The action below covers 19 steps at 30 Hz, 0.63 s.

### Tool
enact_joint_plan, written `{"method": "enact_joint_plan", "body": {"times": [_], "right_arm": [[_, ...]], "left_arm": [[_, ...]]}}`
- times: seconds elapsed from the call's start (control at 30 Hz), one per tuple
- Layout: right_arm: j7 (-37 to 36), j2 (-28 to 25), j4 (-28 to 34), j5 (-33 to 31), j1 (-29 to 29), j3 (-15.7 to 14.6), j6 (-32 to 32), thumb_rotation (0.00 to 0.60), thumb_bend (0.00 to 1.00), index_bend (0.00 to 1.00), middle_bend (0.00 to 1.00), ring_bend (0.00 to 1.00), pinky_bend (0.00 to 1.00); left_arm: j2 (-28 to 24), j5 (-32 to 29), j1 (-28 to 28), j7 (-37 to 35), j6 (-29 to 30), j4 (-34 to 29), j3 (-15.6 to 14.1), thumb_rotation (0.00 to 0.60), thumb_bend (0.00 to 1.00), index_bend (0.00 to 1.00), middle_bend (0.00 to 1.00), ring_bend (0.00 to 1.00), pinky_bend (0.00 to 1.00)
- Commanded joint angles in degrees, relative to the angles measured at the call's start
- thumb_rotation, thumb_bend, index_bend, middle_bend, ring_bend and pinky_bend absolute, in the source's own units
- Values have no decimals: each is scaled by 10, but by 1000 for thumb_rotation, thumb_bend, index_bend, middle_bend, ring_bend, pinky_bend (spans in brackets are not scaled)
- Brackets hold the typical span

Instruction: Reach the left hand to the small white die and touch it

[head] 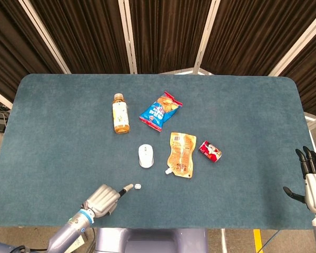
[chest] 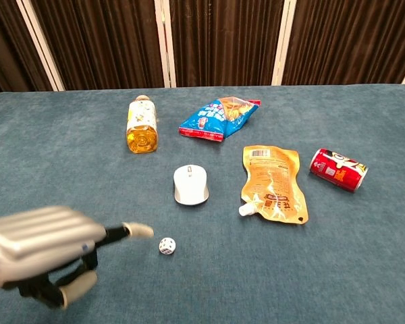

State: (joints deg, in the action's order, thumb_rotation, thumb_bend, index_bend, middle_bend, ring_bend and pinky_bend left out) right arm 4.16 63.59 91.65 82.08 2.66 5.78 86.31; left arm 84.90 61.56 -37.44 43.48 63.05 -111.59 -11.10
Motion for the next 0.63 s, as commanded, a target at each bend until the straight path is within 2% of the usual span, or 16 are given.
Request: {"method": "enact_joint_plan", "body": {"times": [0.03,0.13,0.17,0.23,0.3,0.37,0.4,0.5,0.63], "right_arm": [[-1,0,0,1,0,0,1,600,16,0,0,0,0],[2,1,3,4,0,0,3,600,16,0,0,0,0],[4,1,4,5,0,-1,3,600,16,0,0,0,0],[9,2,7,9,1,-3,2,600,15,0,0,0,0],[17,4,10,13,2,-5,3,600,15,0,0,0,0],[21,5,12,15,3,-7,1,600,16,0,0,0,0],[23,5,12,15,3,-7,1,600,16,0,0,0,0],[26,4,12,15,3,-9,-2,600,15,0,0,0,0],[27,2,15,19,2,-9,2,600,16,0,0,0,0]], "left_arm": [[-43,112,54,-54,91,2,-20,600,672,0,607,680,674],[-76,167,83,-94,146,3,-26,600,672,0,423,543,548],[-85,179,90,-105,159,3,-27,600,662,0,326,467,485],[-108,203,105,-129,188,3,-30,600,613,0,142,287,357],[-131,229,124,-160,216,10,-36,600,488,0,9,62,172],[-148,247,146,-189,245,25,-40,600,376,0,0,0,45],[-152,250,152,-196,252,31,-40,600,324,0,0,0,9],[-170,249,183,-234,288,63,-37,600,248,0,0,0,0],[-179,241,213,-293,306,113,-23,600,233,0,0,0,0]]}}
